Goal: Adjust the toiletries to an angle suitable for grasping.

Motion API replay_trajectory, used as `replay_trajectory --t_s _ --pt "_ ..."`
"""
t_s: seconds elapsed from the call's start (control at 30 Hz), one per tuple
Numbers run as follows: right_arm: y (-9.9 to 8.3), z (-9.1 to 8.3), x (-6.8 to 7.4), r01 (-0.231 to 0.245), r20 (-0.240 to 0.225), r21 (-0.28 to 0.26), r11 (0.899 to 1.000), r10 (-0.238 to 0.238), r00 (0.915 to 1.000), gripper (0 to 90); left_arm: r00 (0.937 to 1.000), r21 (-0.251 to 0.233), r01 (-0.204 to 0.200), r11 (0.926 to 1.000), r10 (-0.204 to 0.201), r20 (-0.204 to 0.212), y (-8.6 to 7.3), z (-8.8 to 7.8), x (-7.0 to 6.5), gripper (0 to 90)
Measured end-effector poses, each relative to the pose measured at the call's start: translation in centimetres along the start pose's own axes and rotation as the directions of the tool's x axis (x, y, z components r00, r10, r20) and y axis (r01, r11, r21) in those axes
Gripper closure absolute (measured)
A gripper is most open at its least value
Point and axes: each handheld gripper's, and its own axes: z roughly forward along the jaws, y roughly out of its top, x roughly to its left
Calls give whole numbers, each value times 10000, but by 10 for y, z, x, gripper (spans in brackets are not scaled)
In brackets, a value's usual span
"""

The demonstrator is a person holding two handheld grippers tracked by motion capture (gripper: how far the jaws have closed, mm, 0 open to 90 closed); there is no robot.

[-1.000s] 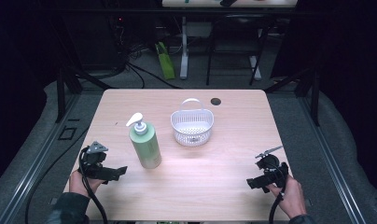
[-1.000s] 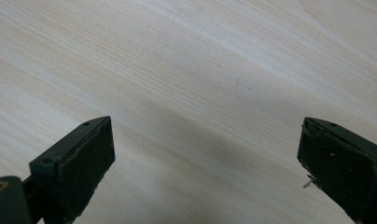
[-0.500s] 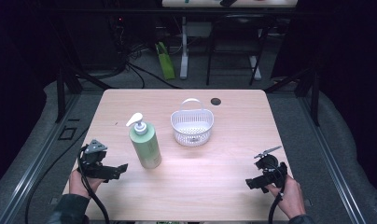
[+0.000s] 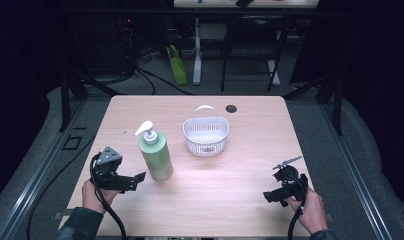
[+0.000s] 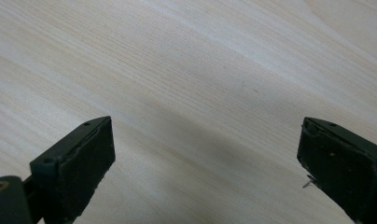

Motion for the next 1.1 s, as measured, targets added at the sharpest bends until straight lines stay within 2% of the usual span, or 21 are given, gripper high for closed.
replay_trajectory --t_s 0.3,0.47,0.7,1.1 --pt "1 1 1 -82 -64 32 10000 82 9999 38 10000 -642 -70 9979 67 -51 11 2 -8 0" --pt "1 1 1 -89 -64 57 9999 89 9999 38 9999 -1094 -76 9940 64 -110 20 5 -15 0" --pt "0 1 1 -79 -68 45 10000 79 9999 38 9994 -1365 -254 9903 219 -268 28 9 -23 0" --pt "0 1 1 -52 -94 39 10000 53 9999 39 9974 -1896 -315 9813 184 -701 39 18 -29 0"
